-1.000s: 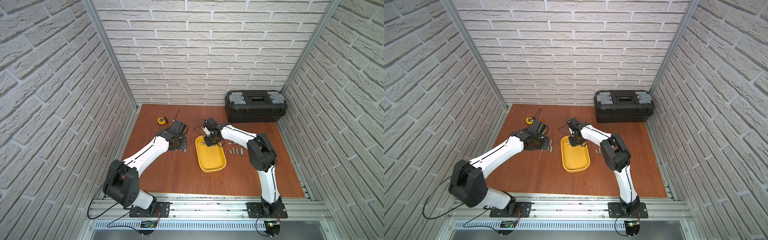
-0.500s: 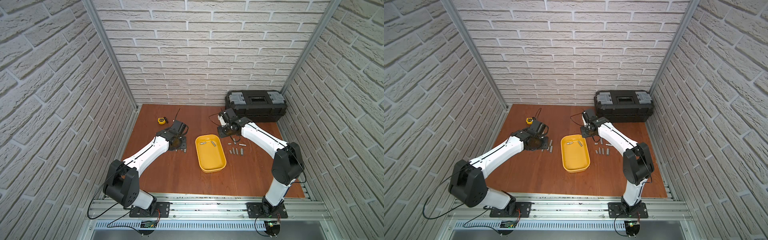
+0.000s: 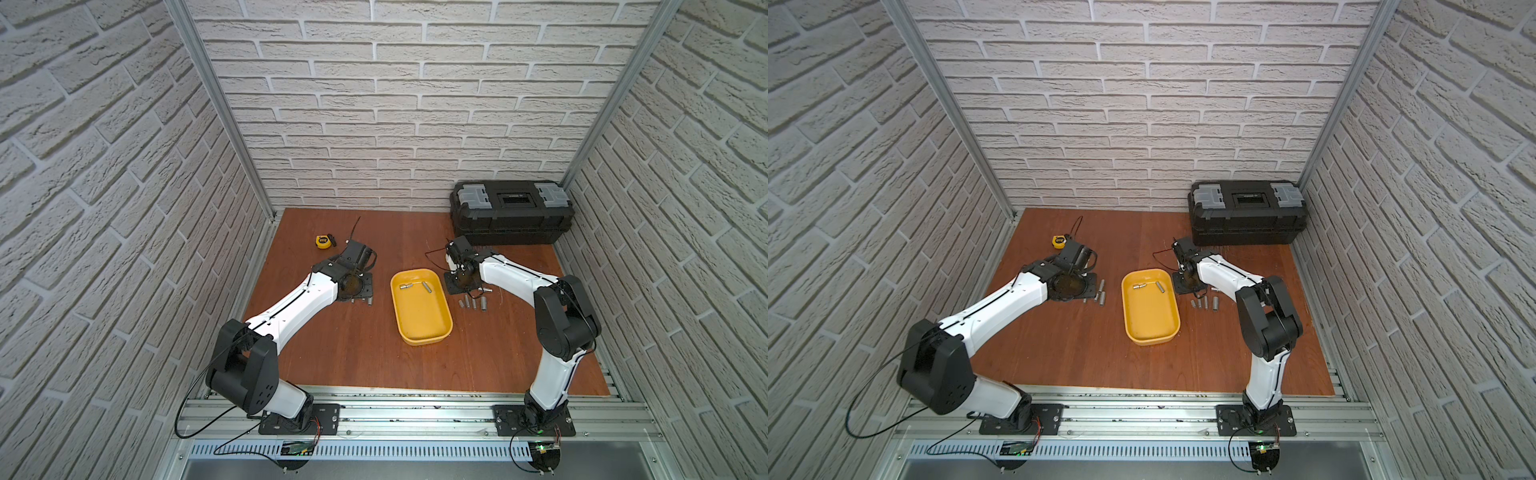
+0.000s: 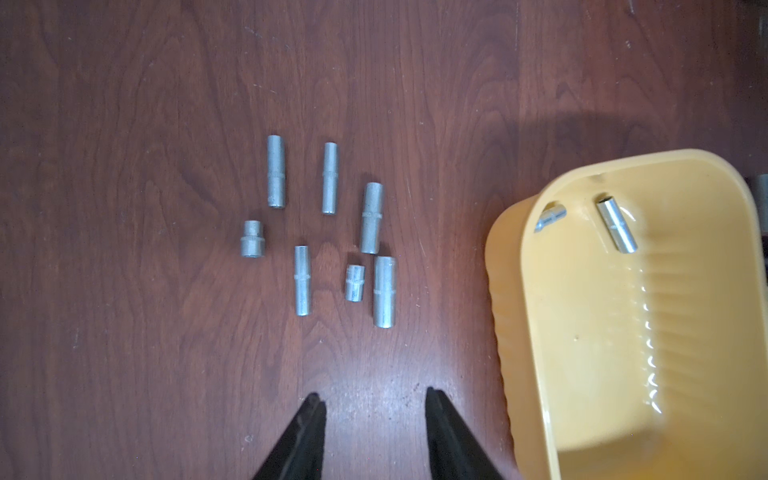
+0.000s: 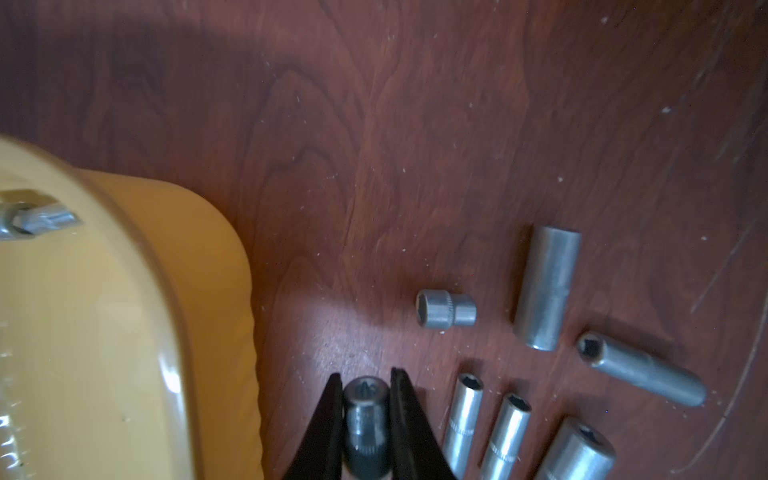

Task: Take out the socket from the storage box
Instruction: Place the socket head at the center of the board.

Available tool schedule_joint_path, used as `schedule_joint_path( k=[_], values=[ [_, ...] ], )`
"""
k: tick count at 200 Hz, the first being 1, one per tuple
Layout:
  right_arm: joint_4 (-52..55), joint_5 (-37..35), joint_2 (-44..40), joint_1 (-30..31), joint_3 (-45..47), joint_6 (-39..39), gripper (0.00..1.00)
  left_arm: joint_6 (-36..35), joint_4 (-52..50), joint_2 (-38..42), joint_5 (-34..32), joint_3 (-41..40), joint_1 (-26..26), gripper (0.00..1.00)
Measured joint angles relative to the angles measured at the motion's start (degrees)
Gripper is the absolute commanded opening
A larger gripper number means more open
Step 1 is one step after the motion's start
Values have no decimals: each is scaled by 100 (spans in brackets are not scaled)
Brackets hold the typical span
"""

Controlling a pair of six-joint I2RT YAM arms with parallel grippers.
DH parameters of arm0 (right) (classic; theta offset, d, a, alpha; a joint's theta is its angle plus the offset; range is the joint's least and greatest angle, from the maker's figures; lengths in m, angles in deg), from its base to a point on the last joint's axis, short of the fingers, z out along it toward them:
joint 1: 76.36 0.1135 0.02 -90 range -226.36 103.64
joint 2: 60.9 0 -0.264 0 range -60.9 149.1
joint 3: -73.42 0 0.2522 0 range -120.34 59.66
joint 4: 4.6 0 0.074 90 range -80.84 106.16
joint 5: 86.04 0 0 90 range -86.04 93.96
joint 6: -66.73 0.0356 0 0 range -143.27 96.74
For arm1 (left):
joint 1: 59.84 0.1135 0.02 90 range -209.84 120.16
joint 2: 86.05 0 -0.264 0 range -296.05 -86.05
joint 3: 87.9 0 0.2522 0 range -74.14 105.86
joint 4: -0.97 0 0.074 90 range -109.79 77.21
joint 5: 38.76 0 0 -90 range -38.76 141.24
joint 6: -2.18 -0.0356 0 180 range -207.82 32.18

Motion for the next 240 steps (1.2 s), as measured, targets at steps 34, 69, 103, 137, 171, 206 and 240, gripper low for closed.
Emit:
schedule_joint_path(
  k=[34,69,103,137,171,206,240],
  values=[
    [-81,22,186,-2,46,55,12,-2,0,0,0,-7,-2,43],
    [-153,39,216,0,48,68,14,-7,-2,0,17,-9,-7,44],
    [-192,39,330,0,59,70,15,-50,-2,-9,83,-7,-79,44],
    [-197,39,367,0,61,70,19,-122,-7,-133,129,52,-238,44],
    [-186,28,367,0,61,57,30,-179,-9,-286,164,210,-369,45],
    [-85,-4,282,0,50,39,40,-210,-2,-369,170,326,-450,45],
    [138,-11,-42,-2,-81,4,42,-216,0,-450,170,413,-479,45]
  ],
)
